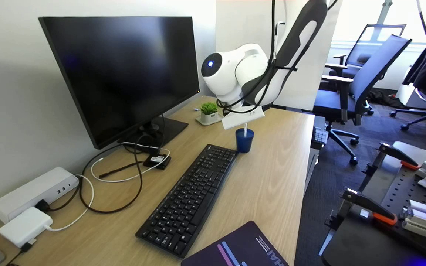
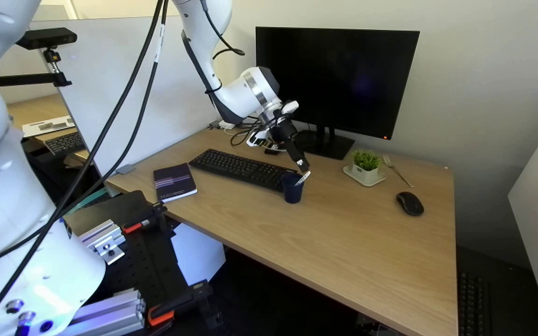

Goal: Place the marker on the desk

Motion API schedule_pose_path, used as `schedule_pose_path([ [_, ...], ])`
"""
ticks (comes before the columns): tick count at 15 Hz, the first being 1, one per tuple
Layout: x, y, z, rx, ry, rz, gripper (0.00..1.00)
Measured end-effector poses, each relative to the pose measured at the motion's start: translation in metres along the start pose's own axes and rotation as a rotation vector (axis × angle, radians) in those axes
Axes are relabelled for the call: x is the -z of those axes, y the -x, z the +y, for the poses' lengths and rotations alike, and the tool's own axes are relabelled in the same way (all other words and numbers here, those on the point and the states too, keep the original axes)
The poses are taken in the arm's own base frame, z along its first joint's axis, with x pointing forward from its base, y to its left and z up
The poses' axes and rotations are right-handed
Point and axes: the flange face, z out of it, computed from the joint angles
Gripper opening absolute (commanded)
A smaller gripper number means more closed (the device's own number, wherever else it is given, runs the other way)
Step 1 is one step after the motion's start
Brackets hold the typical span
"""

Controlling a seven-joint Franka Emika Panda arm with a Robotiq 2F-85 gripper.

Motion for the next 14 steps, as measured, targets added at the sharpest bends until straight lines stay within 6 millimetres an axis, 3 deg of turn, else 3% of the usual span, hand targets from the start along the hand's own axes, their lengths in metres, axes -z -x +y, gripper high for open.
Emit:
schedule_pose_path([
  [6,-0.015,0.0,0.0,0.009,0.018,0.02,1.0],
  [13,-0.021,0.013,-0.004,0.009,0.026,0.015,1.0],
  [14,-0.021,0.013,-0.004,0.008,0.027,0.015,0.75],
])
